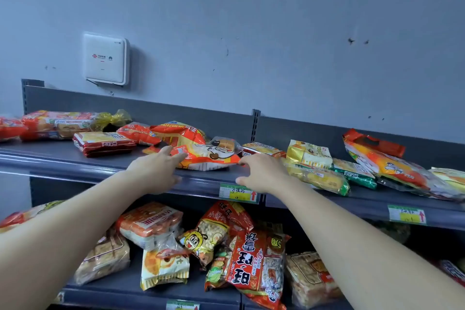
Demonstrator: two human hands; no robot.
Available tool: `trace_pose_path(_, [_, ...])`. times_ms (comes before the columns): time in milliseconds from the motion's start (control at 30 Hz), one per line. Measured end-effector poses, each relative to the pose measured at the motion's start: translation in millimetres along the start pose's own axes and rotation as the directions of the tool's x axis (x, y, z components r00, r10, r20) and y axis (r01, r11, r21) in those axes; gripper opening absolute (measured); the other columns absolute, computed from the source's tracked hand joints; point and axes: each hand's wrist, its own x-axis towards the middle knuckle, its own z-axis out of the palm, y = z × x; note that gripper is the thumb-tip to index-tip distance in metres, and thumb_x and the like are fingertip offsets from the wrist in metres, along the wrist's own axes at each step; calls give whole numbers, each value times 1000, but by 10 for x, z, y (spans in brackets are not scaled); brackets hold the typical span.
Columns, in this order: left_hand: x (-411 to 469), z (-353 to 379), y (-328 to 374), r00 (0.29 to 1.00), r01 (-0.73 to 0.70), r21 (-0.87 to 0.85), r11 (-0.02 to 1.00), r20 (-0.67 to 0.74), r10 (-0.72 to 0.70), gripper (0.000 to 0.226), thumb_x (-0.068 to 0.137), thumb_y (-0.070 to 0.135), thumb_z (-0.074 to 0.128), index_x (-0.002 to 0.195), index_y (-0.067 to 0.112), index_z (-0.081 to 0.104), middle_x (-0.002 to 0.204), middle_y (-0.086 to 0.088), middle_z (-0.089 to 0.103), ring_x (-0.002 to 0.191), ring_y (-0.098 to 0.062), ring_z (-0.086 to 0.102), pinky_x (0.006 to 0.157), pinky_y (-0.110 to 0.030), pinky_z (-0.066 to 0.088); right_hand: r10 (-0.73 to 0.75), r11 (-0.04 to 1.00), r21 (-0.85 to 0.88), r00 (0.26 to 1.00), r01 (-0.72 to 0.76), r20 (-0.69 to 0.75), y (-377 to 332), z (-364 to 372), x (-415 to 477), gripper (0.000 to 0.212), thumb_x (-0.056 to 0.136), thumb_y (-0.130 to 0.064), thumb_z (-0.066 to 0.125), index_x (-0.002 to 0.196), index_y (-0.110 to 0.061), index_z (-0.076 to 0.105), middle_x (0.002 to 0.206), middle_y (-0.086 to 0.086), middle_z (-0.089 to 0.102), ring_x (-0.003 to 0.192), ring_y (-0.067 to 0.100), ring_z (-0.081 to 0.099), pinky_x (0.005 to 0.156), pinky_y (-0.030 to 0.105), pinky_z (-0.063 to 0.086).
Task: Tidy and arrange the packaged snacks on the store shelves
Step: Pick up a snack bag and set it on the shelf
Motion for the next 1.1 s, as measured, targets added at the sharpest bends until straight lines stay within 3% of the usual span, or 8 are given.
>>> trace_pose_path(133, [225, 74, -14, 994, 92, 53, 994, -69, -88, 57, 100, 40, 39, 151, 35, 15, 149, -1, 37, 125, -26, 49, 90, -43, 48, -1, 994, 110, 999, -3, 37, 79, 119, 290, 63, 87, -43, 60, 144, -34, 34, 149, -4, 39, 133, 24, 40, 97, 39, 43])
trace_pose_path(300, [567, 186, -46, 974, 190, 117, 975, -148, -173, 32, 95, 24, 47, 127, 26, 54, 119, 1, 60, 105, -23, 60, 68, -34, 49, -46, 975, 220, 998, 37, 36, 200, 313, 749, 68, 84, -46, 62, 145, -34, 33, 150, -4, 38, 134, 22, 39, 103, 41, 41])
trace_pose_path(467, [761, 286, -80, 949, 265, -204, 943, -121, -293, 44, 84, 46, 66, 118, 20, 60, 120, 0, 57, 109, -22, 56, 85, -36, 49, -51, 937, 344, 998, 55, -20, 206, 452, 1043, 59, 83, -64, 50, 132, -31, 50, 120, -1, 62, 108, 21, 58, 86, 36, 51])
trace_pose_path(600, [851, 265, -97, 833, 324, -703, 633, -106, -544, 57, 63, 64, 76, 88, 14, 64, 102, 0, 55, 99, -17, 53, 79, -33, 45, -9, 838, 542, 995, 59, -95, 165, 506, 1190, 61, 86, -68, 42, 58, -15, 56, 57, -4, 57, 62, 16, 55, 62, 30, 44])
trace_pose_path(733, [923, 234, -80, 698, 286, -901, 327, -38, -715, 34, 73, 21, 82, 94, 13, 57, 98, -5, 60, 88, -21, 55, 73, -33, 45, 39, 761, 648, 997, 16, -71, 222, 457, 1347, 51, 82, -50, 64, 49, -11, 66, 51, 0, 64, 67, 13, 63, 73, 32, 50])
trace_pose_path(867, [982, 227, -12, 625, 117, -941, 317, -178, -760, 28, 78, -9, 53, 76, 19, 52, 77, -3, 54, 70, -21, 48, 58, -29, 41, -13, 767, 640, 999, 41, -48, 202, 470, 1409, 29, 67, -49, 79, 70, -22, 69, 73, -9, 68, 68, 3, 60, 60, 23, 44])
trace_pose_path(1000, [939, -1, 2, 614, -148, -955, 256, -291, -734, 35, 71, -18, 40, 65, 17, 44, 64, -2, 41, 58, -17, 35, 49, -26, 27, -68, 559, 829, 996, -14, 63, 193, 535, 1479, 91, 56, -50, 86, 134, -22, 50, 132, -1, 54, 119, 13, 52, 102, 34, 43])
trace_pose_path(1100, [900, -247, 22, 622, -286, -947, 149, -302, -723, 39, 69, -21, 36, 63, 18, 42, 64, -1, 40, 58, -15, 36, 51, -26, 29, -156, 427, 896, 967, -119, 203, 168, 496, 1468, 119, 48, -51, 87, 147, -17, 30, 144, 1, 45, 130, 17, 44, 109, 37, 36])
